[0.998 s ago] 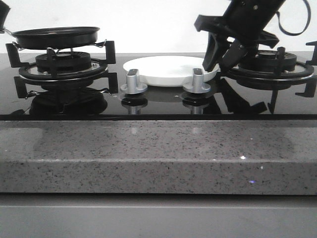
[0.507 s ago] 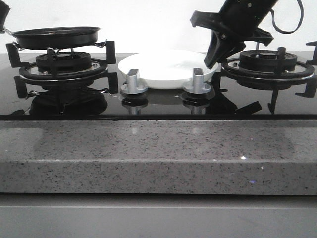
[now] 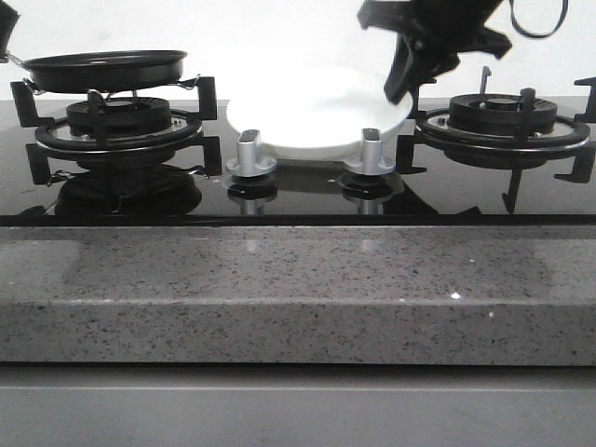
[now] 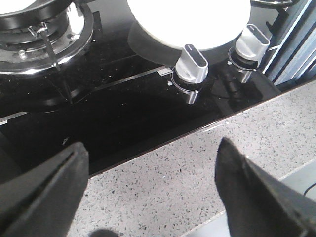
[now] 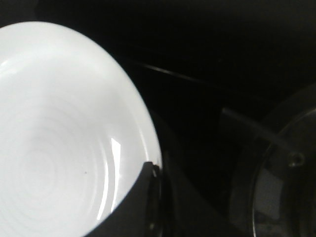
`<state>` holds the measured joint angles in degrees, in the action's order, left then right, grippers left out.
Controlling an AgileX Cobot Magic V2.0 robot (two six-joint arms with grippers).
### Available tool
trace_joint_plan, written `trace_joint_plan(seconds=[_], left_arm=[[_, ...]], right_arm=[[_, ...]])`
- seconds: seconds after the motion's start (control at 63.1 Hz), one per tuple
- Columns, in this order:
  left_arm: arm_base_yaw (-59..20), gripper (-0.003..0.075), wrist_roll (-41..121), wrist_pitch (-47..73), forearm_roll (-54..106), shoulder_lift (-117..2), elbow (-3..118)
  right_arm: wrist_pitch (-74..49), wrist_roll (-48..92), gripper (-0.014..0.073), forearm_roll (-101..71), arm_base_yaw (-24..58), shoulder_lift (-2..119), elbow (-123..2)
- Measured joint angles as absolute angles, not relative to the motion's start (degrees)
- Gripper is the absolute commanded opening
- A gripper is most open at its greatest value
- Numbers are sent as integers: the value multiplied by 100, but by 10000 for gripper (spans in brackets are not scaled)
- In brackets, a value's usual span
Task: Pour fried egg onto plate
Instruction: 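Lift the white plate with the right gripper and bring it toward the pan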
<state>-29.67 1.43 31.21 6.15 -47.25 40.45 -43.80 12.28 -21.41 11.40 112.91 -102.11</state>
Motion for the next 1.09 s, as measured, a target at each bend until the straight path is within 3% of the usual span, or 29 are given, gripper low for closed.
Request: trace_joint_plan(seconds=[0.333,0.729,1.093], left_arm=[[-2967,531,143,3121,555,-4725,4045],[-2967,531,143,3121,481,-4725,4045],[-2967,531,143,3121,481,-4725,4045]], right_arm=[[-4823,1007,-116,-2130,1153,10735,-10598],[-4045,1180,-116,-2140,1750,8748,-7855],[-3597,1215,-116,-2151,1872,8621,-6951]])
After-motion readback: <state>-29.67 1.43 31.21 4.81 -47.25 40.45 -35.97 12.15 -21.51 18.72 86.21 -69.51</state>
